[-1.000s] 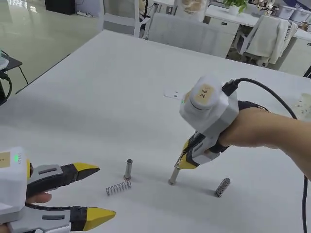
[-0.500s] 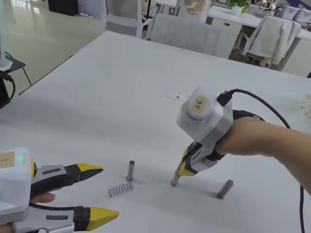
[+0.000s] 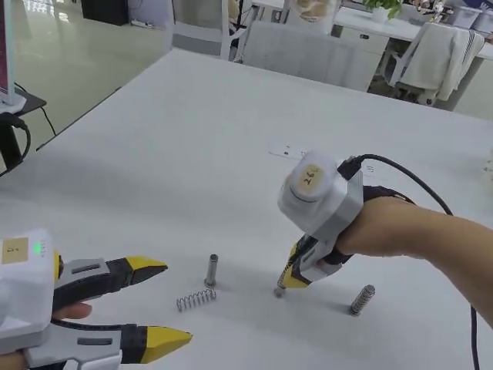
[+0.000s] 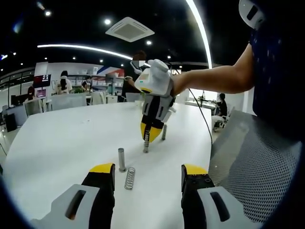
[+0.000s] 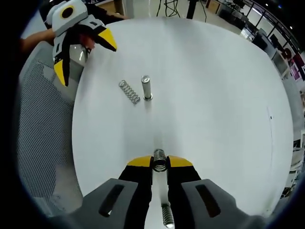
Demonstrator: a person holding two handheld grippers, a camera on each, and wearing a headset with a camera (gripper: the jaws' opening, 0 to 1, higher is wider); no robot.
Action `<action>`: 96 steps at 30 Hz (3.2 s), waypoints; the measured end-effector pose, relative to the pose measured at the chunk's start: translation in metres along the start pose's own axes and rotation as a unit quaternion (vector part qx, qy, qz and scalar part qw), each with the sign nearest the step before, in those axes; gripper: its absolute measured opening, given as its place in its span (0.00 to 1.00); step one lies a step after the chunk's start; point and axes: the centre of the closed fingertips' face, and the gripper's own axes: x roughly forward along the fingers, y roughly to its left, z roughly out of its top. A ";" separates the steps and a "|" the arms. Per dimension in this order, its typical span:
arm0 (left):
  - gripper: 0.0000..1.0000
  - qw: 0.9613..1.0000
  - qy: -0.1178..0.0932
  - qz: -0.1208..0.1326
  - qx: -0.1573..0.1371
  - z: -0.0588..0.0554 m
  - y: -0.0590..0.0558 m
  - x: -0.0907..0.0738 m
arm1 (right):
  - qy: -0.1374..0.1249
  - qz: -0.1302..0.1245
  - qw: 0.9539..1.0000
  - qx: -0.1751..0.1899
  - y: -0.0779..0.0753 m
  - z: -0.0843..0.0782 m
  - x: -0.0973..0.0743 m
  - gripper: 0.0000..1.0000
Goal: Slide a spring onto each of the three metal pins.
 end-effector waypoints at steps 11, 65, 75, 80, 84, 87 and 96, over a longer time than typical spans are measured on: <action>0.51 1.000 0.001 0.003 0.000 -0.001 0.003 -0.002 | 0.002 0.009 1.000 0.007 0.003 -0.002 0.011 0.09; 0.43 0.999 0.038 -0.016 0.011 -0.022 0.015 0.019 | -0.082 -0.036 0.996 -0.006 0.033 0.021 -0.056 0.31; 0.35 0.998 0.052 -0.020 0.020 -0.032 0.020 0.030 | -0.103 -0.029 0.994 0.011 0.047 0.019 -0.060 0.31; 0.31 0.997 0.064 -0.018 0.029 -0.039 0.022 0.033 | -0.108 -0.025 0.994 0.022 0.049 0.016 -0.058 0.30; 0.28 0.997 0.070 -0.019 0.030 -0.044 0.024 0.034 | -0.111 -0.023 0.993 0.026 0.052 0.016 -0.057 0.30; 0.27 0.997 0.074 -0.019 0.031 -0.047 0.025 0.036 | -0.110 -0.023 0.993 0.026 0.053 0.015 -0.057 0.30; 0.19 0.996 0.082 -0.011 0.036 -0.051 0.033 0.037 | -0.112 -0.020 0.993 0.026 0.056 0.018 -0.056 0.30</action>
